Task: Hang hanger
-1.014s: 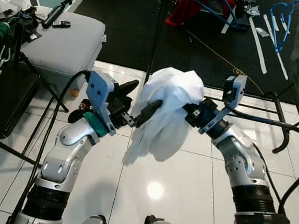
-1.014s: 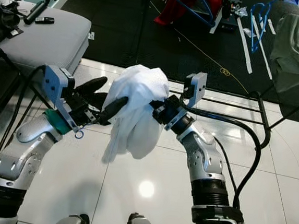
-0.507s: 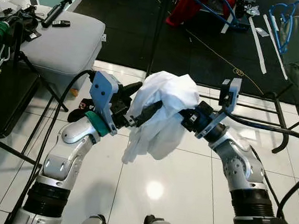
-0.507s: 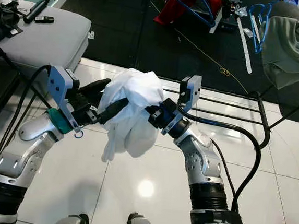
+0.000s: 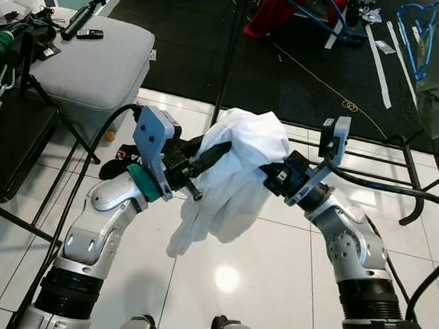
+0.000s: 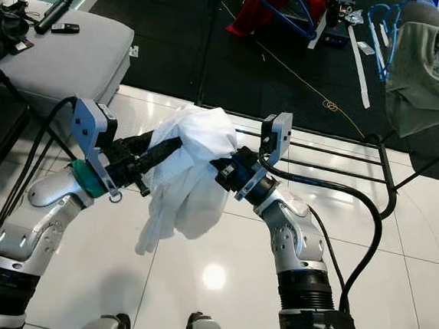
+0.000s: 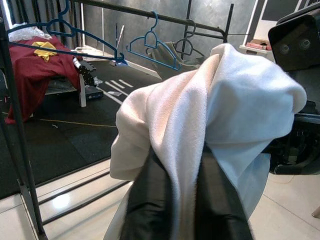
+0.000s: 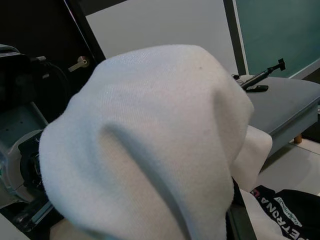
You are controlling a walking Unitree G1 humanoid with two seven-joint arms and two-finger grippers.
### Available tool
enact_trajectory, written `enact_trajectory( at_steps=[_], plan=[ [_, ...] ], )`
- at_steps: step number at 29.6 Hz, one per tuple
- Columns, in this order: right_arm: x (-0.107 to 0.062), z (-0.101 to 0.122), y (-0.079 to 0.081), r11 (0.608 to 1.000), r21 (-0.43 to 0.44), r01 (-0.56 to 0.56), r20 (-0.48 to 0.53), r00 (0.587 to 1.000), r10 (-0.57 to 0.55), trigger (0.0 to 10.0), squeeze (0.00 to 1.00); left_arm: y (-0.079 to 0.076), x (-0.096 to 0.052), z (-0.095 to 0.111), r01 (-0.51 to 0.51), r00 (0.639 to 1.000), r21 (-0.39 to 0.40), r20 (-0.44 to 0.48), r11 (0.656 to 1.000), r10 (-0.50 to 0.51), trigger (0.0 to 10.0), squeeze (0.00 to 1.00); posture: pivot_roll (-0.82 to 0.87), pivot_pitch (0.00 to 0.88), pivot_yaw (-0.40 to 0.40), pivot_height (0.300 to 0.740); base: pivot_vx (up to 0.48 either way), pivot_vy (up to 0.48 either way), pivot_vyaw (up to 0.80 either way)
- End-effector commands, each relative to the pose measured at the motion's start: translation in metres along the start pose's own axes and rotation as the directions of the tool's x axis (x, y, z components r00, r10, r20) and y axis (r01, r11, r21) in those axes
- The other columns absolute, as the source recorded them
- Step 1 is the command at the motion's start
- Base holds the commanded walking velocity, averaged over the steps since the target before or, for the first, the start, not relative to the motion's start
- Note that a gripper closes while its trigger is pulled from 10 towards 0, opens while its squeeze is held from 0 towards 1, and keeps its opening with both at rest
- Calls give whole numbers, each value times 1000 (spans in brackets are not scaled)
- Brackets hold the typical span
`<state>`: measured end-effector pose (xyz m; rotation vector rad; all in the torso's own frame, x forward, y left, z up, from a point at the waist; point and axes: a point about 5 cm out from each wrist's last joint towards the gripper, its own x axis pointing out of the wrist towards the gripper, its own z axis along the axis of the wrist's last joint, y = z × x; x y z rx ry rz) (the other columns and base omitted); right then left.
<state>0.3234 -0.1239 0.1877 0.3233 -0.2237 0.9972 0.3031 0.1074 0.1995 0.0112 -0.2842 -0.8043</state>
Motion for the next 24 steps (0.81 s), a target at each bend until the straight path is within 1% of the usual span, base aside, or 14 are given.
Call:
enact_trajectory(
  at_steps=[1, 3, 4, 6, 7, 9, 10, 13, 17, 18, 21, 22, 23, 24],
  plan=[
    [-2, 2, 3, 1000, -10, -11, 5, 1000, 11, 0, 0, 0, 0, -3, 4, 1000, 0, -7, 1000, -4, 0, 0, -28, 123, -34, 740, 0, 0, 0],
    [-4, -1, 0, 999, -39, 23, -16, 1000, -23, 0, 0, 4, -2, 0, -5, 1000, 17, 0, 1000, 5, 0, 0, -28, 123, -33, 740, 0, 0, 0],
    [-5, -3, -3, 997, -57, 49, -29, 998, -50, 2784, 0, 6, -2, 3, -10, 1000, 25, 6, 1000, 9, 0, 0, -28, 123, -33, 740, 0, 0, 0],
    [-5, -3, -3, 997, -57, 49, -29, 998, -50, 2784, 0, 6, -2, 3, -10, 1000, 25, 6, 1000, 9, 0, 0, -28, 123, -33, 740, 0, 0, 0],
    [-6, -6, -5, 995, -69, 71, -45, 996, -75, 4941, 471, 9, -3, 6, -14, 1000, 35, 14, 999, 13, 0, 0, -26, 123, -33, 740, 0, 0, 0],
    [-6, -6, -5, 995, -69, 71, -45, 996, -75, 4941, 471, 9, -3, 6, -14, 1000, 35, 14, 999, 13, 0, 0, -26, 123, -33, 740, 0, 0, 0],
    [-8, -10, -6, 994, -67, 91, -61, 994, -95, 10000, 1000, 12, -4, 11, -16, 1000, 45, 24, 999, 15, 0, 0, -23, 123, -33, 740, 0, 0, 0],
    [-11, -18, -7, 992, -61, 115, -88, 989, -120, 10000, 1000, 15, -4, 19, -14, 999, 63, 38, 998, 12, 0, 0, -20, 123, -30, 740, 0, 0, 0],
    [-15, -29, -10, 980, -100, 174, -125, 975, -186, 10000, 1000, 15, -3, 23, -6, 999, 72, 48, 997, 3, 0, 0, -22, 124, -26, 740, 0, 0, 0],
    [-19, -35, -11, 976, -109, 188, -162, 965, -204, 10000, 0, 15, -3, 24, -6, 999, 75, 50, 997, 2, 0, 0, -22, 124, -26, 740, 0, 0, 0],
    [-24, -42, -12, 972, -124, 199, -208, 953, -221, 10000, 0, 15, -2, 24, -5, 999, 78, 52, 997, 1, 0, 0, -22, 124, -26, 740, 0, 0, 0],
    [-33, -53, -14, 966, -126, 224, -274, 928, -251, 10000, 0, 15, -1, 26, -5, 998, 83, 56, 997, 0, 0, 0, -22, 124, -24, 740, 0, 0, 0],
    [-33, -53, -14, 966, -126, 224, -274, 928, -251, 10000, 0, 15, -1, 26, -5, 998, 83, 56, 997, 0, 0, 0, -22, 124, -24, 740, 0, 0, 0],
    [-47, -69, -16, 959, -127, 252, -372, 884, -281, 10000, 0, 16, 0, 27, -1, 998, 93, 58, 996, -4, 0, 0, -19, 125, -24, 740, 0, 0, 0]
  ],
)
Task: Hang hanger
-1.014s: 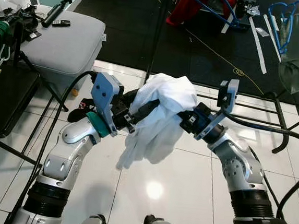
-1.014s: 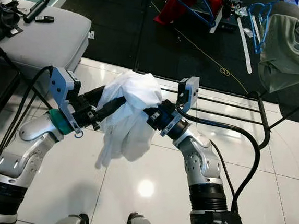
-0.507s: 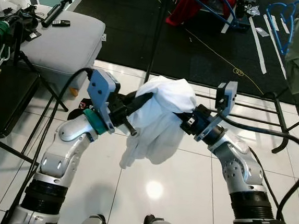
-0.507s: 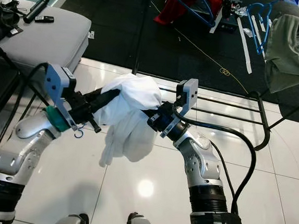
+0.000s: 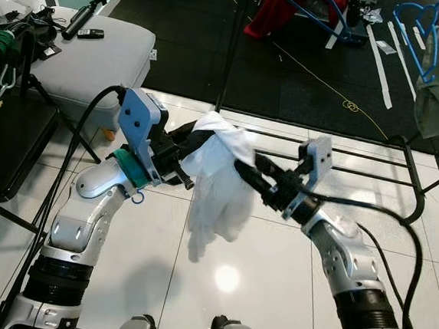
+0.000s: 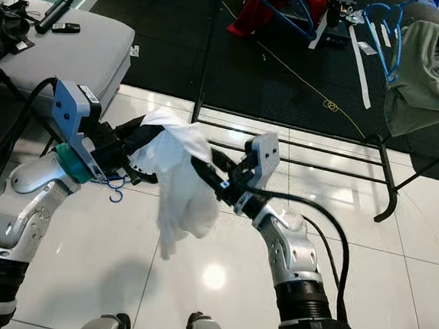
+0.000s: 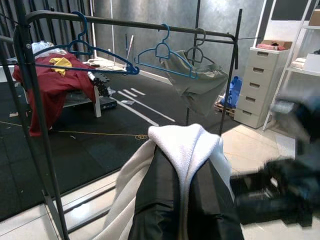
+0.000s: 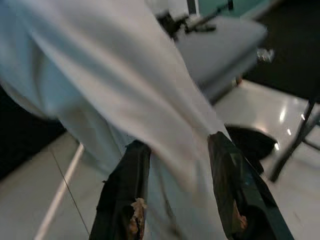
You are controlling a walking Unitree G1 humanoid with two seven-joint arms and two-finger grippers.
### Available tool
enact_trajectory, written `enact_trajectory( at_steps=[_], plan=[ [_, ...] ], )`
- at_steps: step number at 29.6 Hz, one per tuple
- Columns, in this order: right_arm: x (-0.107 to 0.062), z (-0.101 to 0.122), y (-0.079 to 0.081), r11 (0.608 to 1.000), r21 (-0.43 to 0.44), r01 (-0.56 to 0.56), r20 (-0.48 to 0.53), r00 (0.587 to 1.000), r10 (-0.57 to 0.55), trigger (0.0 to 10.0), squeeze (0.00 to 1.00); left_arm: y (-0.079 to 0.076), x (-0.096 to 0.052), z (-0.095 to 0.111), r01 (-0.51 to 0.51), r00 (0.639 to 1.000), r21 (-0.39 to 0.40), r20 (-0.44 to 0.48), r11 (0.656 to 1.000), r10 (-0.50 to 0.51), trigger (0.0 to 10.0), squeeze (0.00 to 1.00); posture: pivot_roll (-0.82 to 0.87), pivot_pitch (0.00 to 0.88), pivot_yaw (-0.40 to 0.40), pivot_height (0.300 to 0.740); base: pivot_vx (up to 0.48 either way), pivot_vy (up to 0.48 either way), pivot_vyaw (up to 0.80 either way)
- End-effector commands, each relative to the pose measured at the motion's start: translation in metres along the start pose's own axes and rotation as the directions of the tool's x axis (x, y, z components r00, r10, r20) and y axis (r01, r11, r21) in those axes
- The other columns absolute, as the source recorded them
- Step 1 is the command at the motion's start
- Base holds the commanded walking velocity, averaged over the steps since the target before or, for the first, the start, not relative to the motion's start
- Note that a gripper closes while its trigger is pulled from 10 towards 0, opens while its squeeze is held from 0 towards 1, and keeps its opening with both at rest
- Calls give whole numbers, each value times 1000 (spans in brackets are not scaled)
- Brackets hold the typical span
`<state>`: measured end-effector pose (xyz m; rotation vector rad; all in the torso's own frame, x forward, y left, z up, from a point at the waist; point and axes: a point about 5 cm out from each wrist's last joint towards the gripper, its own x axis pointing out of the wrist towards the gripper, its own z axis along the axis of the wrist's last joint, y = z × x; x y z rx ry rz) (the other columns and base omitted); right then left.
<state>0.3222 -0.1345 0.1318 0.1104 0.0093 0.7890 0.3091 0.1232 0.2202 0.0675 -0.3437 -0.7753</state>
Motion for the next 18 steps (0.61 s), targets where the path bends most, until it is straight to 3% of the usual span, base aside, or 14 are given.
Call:
enact_trajectory(
  at_steps=[1, 2, 4, 5, 6, 7, 9, 11, 14, 15, 18],
  plan=[
    [-12, -26, -4, 999, 18, 40, -130, 991, -37, 10000, 0, -1, 2, 7, 19, 999, 16, 28, 1000, -20, 0, 0, -19, 125, -24, 740, 0, 0, 0],
    [-21, -44, -4, 999, 12, 46, -244, 969, -42, 10000, 0, 0, 3, 8, 22, 999, 26, 26, 999, -22, 0, 0, -19, 124, -24, 740, 0, 0, 0],
    [-21, -44, -4, 999, 12, 46, -244, 969, -42, 10000, 0, 0, 3, 8, 22, 999, 26, 26, 999, -22, 0, 0, -19, 124, -24, 740, 0, 0, 0],
    [-32, -63, -3, 999, 9, 40, -364, 931, -34, 10000, 0, 1, 3, 9, 21, 1000, 36, 21, 999, -22, 0, 0, -16, 123, -24, 740, 0, 0, 0],
    [-32, -63, -3, 999, 9, 40, -364, 931, -34, 10000, 0, 1, 3, 9, 21, 1000, 36, 21, 999, -22, 0, 0, -16, 123, -24, 740, 0, 0, 0],
    [-44, -81, -2, 999, -12, 36, -473, 880, -38, 10000, 0, 5, 3, 8, 6, 1000, 51, 7, 999, -6, 0, 0, -14, 120, -24, 740, 0, 0, 0],
    [-55, -97, -8, 988, -95, 121, -536, 830, -154, 10000, 0, 10, 2, 6, -11, 999, 69, -37, 998, 14, 0, 0, -13, 119, -24, 740, 0, 0, 0],
    [-55, -97, -8, 988, -95, 121, -536, 830, -154, 10000, 0, 10, 2, 6, -11, 999, 69, -37, 998, 14, 0, 0, -13, 119, -24, 740, 0, 0, 0],
    [-52, -91, -21, 932, -191, 309, -439, 822, -363, 10000, 0, 2, -2, -10, 134, 977, 230, -193, 964, -90, 0, 0, -13, 112, -26, 740, 0, 0, 0],
    [-52, -91, -21, 932, -191, 309, -439, 822, -363, 10000, 0, 2, -2, -10, 134, 977, 230, -193, 964, -90, 0, 0, -13, 112, -26, 740, 0, 0, 0],
    [-50, -78, -32, 867, -215, 450, -308, 811, -498, 10000, 0, -8, -9, -22, 312, 930, 337, -300, 888, -212, 0, 0, -3, 106, -36, 740, 0, 0, 0]
  ],
)
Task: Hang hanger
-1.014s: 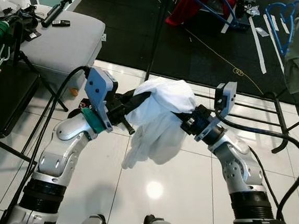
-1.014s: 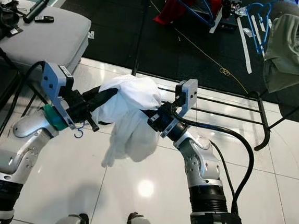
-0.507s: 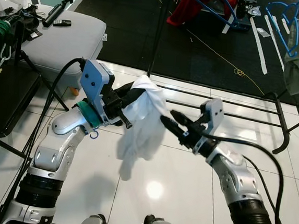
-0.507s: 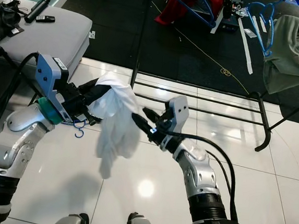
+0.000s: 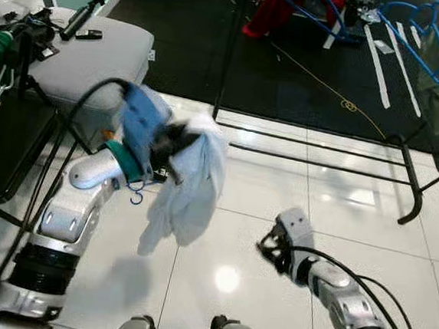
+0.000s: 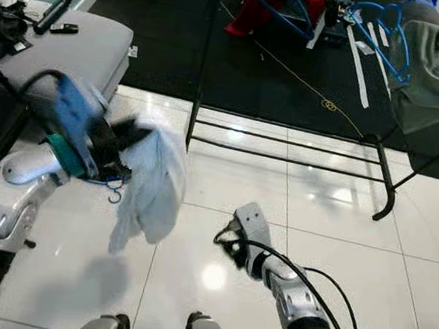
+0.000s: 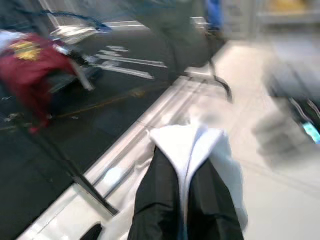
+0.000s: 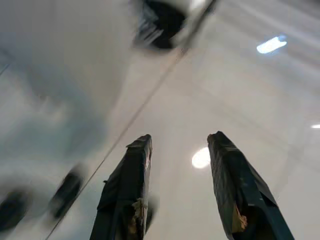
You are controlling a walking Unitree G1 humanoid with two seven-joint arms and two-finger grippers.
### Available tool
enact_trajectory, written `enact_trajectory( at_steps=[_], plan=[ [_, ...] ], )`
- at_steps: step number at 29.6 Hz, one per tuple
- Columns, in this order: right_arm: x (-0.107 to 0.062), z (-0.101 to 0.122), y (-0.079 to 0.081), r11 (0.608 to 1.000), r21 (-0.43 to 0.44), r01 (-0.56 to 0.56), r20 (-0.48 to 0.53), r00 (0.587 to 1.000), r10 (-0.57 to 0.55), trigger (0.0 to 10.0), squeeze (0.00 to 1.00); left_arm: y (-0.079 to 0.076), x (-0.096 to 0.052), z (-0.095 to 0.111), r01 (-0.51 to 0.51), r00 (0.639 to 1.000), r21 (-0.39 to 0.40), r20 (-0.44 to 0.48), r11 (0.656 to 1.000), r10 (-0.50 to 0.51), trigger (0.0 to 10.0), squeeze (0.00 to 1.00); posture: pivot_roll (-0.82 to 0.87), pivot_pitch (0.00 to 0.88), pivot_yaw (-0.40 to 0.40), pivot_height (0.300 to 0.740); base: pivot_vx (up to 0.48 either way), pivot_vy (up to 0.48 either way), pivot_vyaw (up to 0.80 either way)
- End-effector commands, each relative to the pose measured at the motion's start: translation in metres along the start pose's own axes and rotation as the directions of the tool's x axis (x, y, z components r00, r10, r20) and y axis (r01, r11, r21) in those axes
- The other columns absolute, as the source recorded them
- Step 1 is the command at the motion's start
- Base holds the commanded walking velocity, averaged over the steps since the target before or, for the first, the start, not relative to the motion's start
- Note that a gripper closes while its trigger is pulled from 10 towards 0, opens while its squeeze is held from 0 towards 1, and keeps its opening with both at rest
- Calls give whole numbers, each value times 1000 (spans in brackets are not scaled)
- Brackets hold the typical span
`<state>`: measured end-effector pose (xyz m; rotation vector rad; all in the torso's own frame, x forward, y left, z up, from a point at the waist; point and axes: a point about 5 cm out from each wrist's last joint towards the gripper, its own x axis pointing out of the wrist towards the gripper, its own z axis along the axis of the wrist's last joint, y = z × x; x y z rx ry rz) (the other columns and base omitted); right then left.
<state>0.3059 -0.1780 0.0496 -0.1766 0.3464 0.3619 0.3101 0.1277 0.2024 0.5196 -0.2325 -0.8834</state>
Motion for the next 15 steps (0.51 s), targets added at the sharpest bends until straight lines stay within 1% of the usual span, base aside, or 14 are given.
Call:
enact_trajectory(
  at_steps=[1, 2, 4, 5, 6, 7, 8, 9, 10, 11, 12, 13, 14, 15],
  plan=[
    [-3, 3, -11, 991, 50, 121, 68, 990, -124, 10000, 0, -12, 0, -5, 110, 994, 100, -30, 989, -108, 0, 0, -1, 105, -38, 740, 0, 0, 0],
    [-4, 8, -15, 984, 72, 161, 103, 980, -168, 10000, 0, -13, 0, -9, 140, 989, 142, -61, 980, -133, 0, 0, 1, 102, -39, 740, 0, 0, 0],
    [-7, 16, -26, 964, 98, 248, 171, 950, -262, 10000, 0, -13, -4, -19, 198, 976, 240, -136, 950, -169, 0, 0, 2, 99, -36, 740, 0, 0, 0],
    [-7, 16, -26, 964, 98, 248, 171, 950, -262, 10000, 0, -13, -4, -19, 198, 976, 240, -136, 950, -169, 0, 0, 2, 99, -36, 740, 0, 0, 0],
    [-10, 22, -33, 948, 135, 289, 219, 924, -313, 10000, 0, -10, -5, -24, 221, 970, 313, -169, 924, -174, 0, 0, 1, 95, -35, 740, 0, 0, 0],
    [-11, 24, -34, 941, 157, 299, 236, 914, -329, 10000, 0, -10, -4, -25, 225, 969, 341, -174, 913, -174, 0, 0, 1, 95, -35, 740, 0, 0, 0],
    [-11, 24, -34, 941, 157, 299, 236, 914, -329, 10000, 0, -10, -4, -25, 225, 969, 341, -174, 913, -174, 0, 0, 1, 95, -35, 740, 0, 0, 0],
    [-11, 27, -36, 938, 161, 307, 259, 904, -340, 10000, 0, -10, -2, -25, 225, 971, 386, -167, 895, -172, 0, 0, 4, 90, -39, 740, 0, 0, 0],
    [-11, 27, -36, 938, 161, 307, 259, 904, -340, 10000, 0, -10, -2, -25, 225, 971, 386, -167, 895, -172, 0, 0, 4, 90, -39, 740, 0, 0, 0],
    [-12, 30, -37, 935, 165, 314, 288, 891, -350, 10000, 0, -12, 1, -24, 234, 971, 445, -147, 864, -187, 0, 0, 6, 90, -42, 740, 0, 0, 0],
    [-12, 30, -37, 935, 165, 314, 288, 891, -350, 10000, 0, -12, 1, -24, 234, 971, 445, -147, 864, -187, 0, 0, 6, 90, -42, 740, 0, 0, 0],
    [-13, 33, -37, 939, 163, 304, 320, 884, -341, 10000, 0, -17, 3, -24, 249, 969, 493, -124, 834, -216, 0, 0, 8, 90, -43, 740, 0, 0, 0],
    [-13, 38, -36, 945, 143, 295, 358, 875, -327, 10000, 0, -22, 5, -24, 264, 963, 547, -103, 795, -249, 0, 0, 5, 92, -41, 740, 0, 0, 0],
    [-13, 41, -34, 952, 123, 281, 385, 870, -307, 10000, 0, -25, 7, -23, 269, 958, 579, -82, 769, -274, 0, 0, 3, 94, -39, 740, 0, 0, 0]
  ],
)
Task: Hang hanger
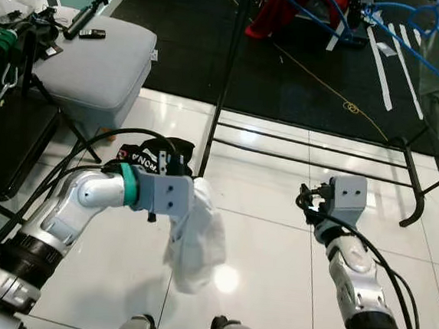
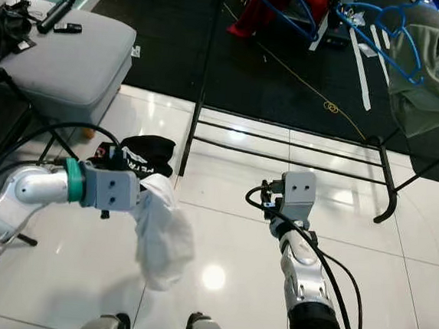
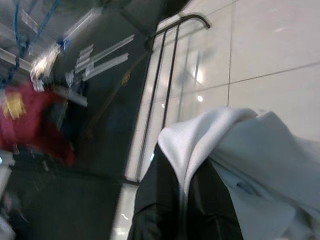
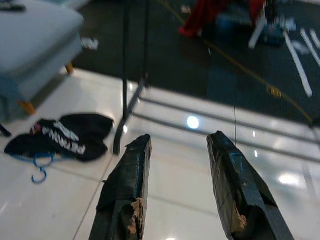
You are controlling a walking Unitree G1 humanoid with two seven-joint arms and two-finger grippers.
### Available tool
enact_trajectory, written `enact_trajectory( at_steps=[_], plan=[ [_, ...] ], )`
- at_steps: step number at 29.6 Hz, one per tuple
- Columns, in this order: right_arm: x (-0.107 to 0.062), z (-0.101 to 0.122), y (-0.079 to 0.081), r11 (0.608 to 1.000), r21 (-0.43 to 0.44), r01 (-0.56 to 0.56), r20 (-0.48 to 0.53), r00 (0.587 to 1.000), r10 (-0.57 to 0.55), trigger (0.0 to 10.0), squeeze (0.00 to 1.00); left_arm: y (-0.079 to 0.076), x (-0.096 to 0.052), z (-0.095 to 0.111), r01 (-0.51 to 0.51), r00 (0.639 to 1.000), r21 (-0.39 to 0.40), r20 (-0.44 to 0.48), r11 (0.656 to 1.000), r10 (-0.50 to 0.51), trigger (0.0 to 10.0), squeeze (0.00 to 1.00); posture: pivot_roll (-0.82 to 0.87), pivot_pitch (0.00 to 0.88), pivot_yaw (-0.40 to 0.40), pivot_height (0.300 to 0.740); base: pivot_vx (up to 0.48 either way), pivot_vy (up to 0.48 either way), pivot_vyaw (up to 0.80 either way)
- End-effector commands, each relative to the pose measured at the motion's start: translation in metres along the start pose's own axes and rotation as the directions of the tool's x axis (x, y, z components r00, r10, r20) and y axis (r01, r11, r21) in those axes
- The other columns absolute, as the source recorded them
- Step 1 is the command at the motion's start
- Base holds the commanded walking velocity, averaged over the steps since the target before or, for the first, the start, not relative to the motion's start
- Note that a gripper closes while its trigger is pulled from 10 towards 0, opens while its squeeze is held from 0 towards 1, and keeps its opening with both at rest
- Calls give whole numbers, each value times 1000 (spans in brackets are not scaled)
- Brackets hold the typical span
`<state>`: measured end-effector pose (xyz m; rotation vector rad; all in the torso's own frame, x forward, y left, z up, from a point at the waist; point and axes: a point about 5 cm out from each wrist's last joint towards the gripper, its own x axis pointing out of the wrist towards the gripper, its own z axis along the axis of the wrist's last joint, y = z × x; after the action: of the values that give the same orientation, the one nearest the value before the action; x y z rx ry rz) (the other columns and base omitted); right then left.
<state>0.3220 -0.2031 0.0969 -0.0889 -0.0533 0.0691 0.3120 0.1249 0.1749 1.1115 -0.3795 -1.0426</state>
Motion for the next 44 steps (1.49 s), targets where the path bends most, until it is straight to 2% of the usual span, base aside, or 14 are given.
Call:
enact_trajectory(
  at_steps=[1, 11, 16, 17, 18, 21, 23, 24, 25, 28, 30, 34, 40, 44],
  plan=[
    [-3, -1, 0, 1000, 2, -7, 26, 1000, 7, 10000, 0, -8, 5, 6, 28, 998, 73, 59, 997, -32, 0, 0, 3, 94, -39, 740, 0, 0, 0],
    [-3, 1, 9, 996, -48, -72, 69, 995, 75, 10000, 0, -11, 10, 12, -17, 987, 181, 160, 983, -13, 0, 0, -3, 105, -42, 740, 0, 0, 0],
    [-3, -2, 7, 999, 4, -41, 59, 997, 41, 10000, 0, -7, 17, -10, -69, 998, -2, -12, 998, 69, 0, 0, -1, 113, -47, 740, 0, 0, 0],
    [-2, -3, 5, 999, 24, -25, 49, 999, 24, 10000, 0, -10, 17, -36, -127, 972, -290, -225, 948, 61, 0, 0, -2, 115, -48, 740, 0, 0, 0],
    [-1, -3, 3, 999, 37, -18, 43, 999, 17, 10000, 0, -20, 15, -52, -200, 940, -563, -340, 802, -4, 0, 0, -6, 117, -47, 740, 0, 0, 0],
    [-1, -3, 3, 999, 37, -18, 43, 999, 17, 10000, 0, -20, 15, -52, -200, 940, -563, -340, 802, -4, 0, 0, -6, 117, -47, 740, 0, 0, 0],
    [-1, -4, 2, 999, 40, -21, 44, 999, 19, 10000, 0, -35, 20, -61, -291, 929, -850, -360, 439, -81, 0, 0, -10, 120, -45, 740, 0, 0, 0],
    [-1, -4, 2, 999, 40, -21, 44, 999, 19, 10000, 0, -35, 20, -61, -291, 929, -850, -360, 439, -81, 0, 0, -10, 120, -45, 740, 0, 0, 0],
    [-1, -4, 2, 999, 39, -24, 44, 999, 23, 10000, 0, -33, 25, -58, -314, 937, -905, -344, 286, -62, 0, 0, -10, 121, -45, 740, 0, 0, 0],
    [-1, -4, 2, 999, 38, -27, 45, 999, 26, 10000, 0, -31, 29, -56, -317, 942, -929, -331, 192, -47, 0, 0, -12, 123, -46, 740, 0, 0, 0],
    [-2, -5, 3, 999, 39, -37, 41, 999, 35, 10000, 0, -30, 34, -55, -342, 939, -939, -343, 33, -32, 0, 0, -13, 127, -45, 740, 0, 0, 0],
    [-2, -6, 3, 998, 41, -40, 40, 998, 38, 10000, 0, -30, 35, -56, -366, 931, -931, -365, -10, -27, 0, 0, -13, 129, -45, 740, 0, 0, 0],
    [-1, -6, 13, 990, 65, -126, 37, 992, 124, 10000, 0, -17, 30, -62, -481, 874, -846, -485, -230, -43, 0, 0, -10, 132, -46, 740, 0, 0, 0],
    [-3, -7, 30, 959, 46, -281, 37, 959, 279, 10000, 0, -11, 27, -61, -494, 864, -829, -502, -262, -39, 0, 0, -14, 133, -44, 740, 0, 0, 0]
  ],
)
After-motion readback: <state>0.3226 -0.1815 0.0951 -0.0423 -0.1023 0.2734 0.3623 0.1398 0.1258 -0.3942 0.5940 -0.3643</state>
